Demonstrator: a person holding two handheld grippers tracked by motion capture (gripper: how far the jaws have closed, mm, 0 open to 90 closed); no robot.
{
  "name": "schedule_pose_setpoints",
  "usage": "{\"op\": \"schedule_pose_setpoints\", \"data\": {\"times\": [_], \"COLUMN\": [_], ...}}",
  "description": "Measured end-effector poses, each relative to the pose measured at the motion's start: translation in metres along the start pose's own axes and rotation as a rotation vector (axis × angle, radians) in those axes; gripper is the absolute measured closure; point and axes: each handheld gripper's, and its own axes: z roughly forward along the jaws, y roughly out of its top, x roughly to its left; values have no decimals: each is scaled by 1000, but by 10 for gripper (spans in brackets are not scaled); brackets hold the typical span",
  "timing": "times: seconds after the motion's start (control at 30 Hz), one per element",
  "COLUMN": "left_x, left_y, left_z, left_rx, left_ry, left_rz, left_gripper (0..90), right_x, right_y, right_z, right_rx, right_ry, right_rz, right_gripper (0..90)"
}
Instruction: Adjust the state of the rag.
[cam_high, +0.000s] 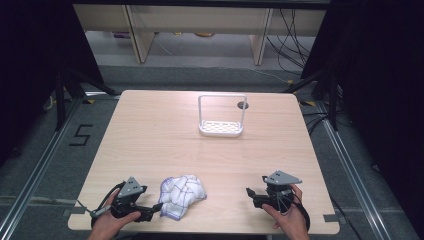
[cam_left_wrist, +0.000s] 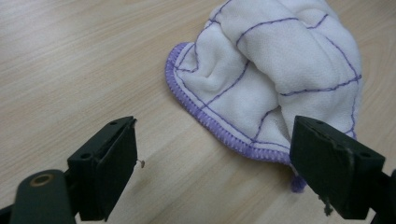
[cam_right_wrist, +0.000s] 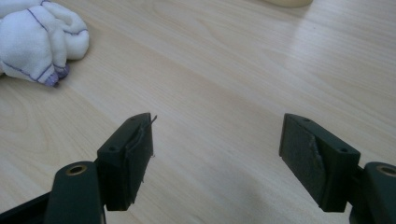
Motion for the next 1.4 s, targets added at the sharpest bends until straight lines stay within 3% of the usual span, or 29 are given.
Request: {"op": "schedule_pose_setpoints", "data": {"times": [0.4,0.43,0.47,0.57,0.63,0.67,0.8,0.9,1.07,1.27,1.4], "left_x": [-8,-10,-11,-14,-17,-17,-22,-25,-24,-31,-33], "left_y": [0,0,0,-1,-2,-2,-4,-5,-3,-4,-7], "left_z": [0,0,-1,-2,0,-1,0,2,6,5,-2], "left_rx": [-4,-17,-18,-3,-24,2,24,10,8,-4,2], "left_ry": [-16,-26,-25,-34,-49,-49,-70,-80,-63,-77,-66], "left_rz": [-7,-20,-10,-4,-25,-6,18,19,76,109,104], "left_gripper": [149,153,157,194,234,250,305,383,488,539,565], "right_x": [1,4,2,4,4,4,4,4,5,5,5], "right_y": [1,0,1,1,1,2,1,1,1,1,1], "right_z": [1,0,1,0,0,1,1,1,3,3,3], "right_rx": [-15,-2,-7,-5,-3,-7,-2,-6,-7,-7,-6], "right_ry": [1,-2,-3,1,3,5,8,9,19,23,22], "right_rz": [-4,21,-5,-7,-7,-12,-10,-12,-18,-25,-27], "right_gripper": [260,256,256,256,256,256,256,256,256,257,259]}}
